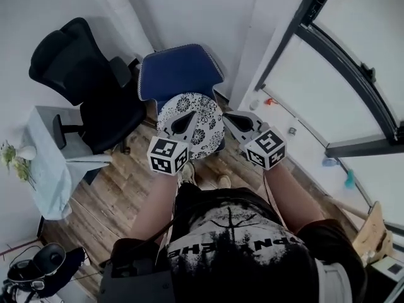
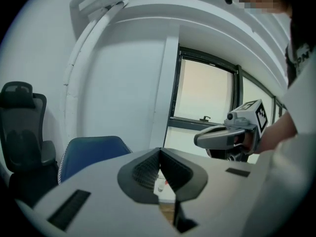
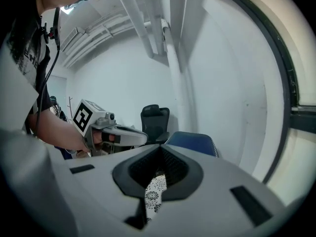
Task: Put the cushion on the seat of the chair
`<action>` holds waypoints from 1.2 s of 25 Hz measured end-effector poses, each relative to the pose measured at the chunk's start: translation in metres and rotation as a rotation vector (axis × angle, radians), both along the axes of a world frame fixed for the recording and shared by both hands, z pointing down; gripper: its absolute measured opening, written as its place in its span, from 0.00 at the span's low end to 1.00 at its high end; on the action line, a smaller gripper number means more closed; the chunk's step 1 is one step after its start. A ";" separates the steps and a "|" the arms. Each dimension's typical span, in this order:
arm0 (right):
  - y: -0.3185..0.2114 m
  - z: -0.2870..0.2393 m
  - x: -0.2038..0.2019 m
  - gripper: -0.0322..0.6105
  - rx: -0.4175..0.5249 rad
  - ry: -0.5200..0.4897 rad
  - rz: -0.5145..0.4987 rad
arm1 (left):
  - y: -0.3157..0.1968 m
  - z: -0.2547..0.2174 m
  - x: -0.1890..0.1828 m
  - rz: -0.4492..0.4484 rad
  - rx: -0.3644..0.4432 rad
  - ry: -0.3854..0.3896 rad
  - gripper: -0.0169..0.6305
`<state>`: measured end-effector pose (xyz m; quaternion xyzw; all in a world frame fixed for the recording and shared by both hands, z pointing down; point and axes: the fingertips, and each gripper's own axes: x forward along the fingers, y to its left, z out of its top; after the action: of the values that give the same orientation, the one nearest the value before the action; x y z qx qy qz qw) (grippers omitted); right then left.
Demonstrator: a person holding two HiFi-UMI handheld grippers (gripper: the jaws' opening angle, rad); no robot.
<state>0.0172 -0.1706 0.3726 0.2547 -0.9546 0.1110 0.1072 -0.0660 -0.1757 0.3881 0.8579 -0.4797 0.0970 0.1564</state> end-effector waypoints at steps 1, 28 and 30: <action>0.000 -0.003 0.001 0.08 0.001 0.003 -0.001 | 0.002 -0.004 0.001 0.006 0.005 -0.005 0.05; 0.024 -0.046 0.040 0.08 0.074 -0.009 0.013 | 0.045 -0.046 0.020 0.004 0.062 -0.028 0.05; 0.023 -0.046 0.041 0.08 0.079 -0.010 0.012 | 0.045 -0.045 0.021 0.003 0.062 -0.032 0.05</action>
<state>0.0587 -0.1473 0.3262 0.2641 -0.9572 0.0752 0.0914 -0.0451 -0.1305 0.3428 0.8615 -0.4835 0.0961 0.1218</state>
